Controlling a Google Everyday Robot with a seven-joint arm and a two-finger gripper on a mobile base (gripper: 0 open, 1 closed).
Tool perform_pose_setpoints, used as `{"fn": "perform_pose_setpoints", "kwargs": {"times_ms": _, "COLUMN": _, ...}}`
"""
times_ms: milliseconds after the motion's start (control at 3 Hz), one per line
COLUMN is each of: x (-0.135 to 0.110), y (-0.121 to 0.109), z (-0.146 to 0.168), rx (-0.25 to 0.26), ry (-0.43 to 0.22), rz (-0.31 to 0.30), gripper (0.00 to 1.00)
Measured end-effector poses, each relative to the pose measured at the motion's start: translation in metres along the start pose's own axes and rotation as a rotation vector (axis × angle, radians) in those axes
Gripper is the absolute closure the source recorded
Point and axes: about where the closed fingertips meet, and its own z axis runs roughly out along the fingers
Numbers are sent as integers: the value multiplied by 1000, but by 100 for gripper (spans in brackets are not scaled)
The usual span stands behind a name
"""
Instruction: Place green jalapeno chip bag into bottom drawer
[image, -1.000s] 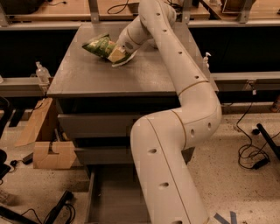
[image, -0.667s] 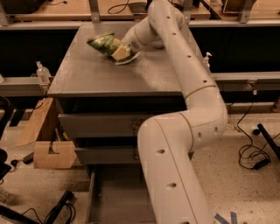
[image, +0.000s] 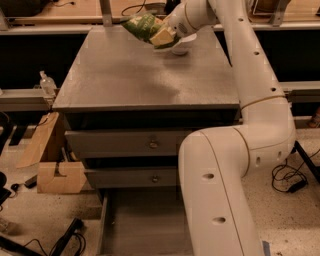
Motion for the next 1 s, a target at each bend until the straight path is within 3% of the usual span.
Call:
{"fn": "perform_pose_setpoints", "kwargs": {"times_ms": 333, "x": 3, "y": -11, "z": -59, "rx": 43, "ry": 22, "rz": 17, "gripper": 100}}
{"fn": "perform_pose_setpoints", "kwargs": {"times_ms": 667, "x": -6, "y": -7, "z": -127, "rx": 110, "ry": 57, "rz": 42, "gripper": 100}}
{"fn": "perform_pose_setpoints", "kwargs": {"times_ms": 1000, "x": -6, "y": -7, "z": -127, "rx": 110, "ry": 57, "rz": 42, "gripper": 100}}
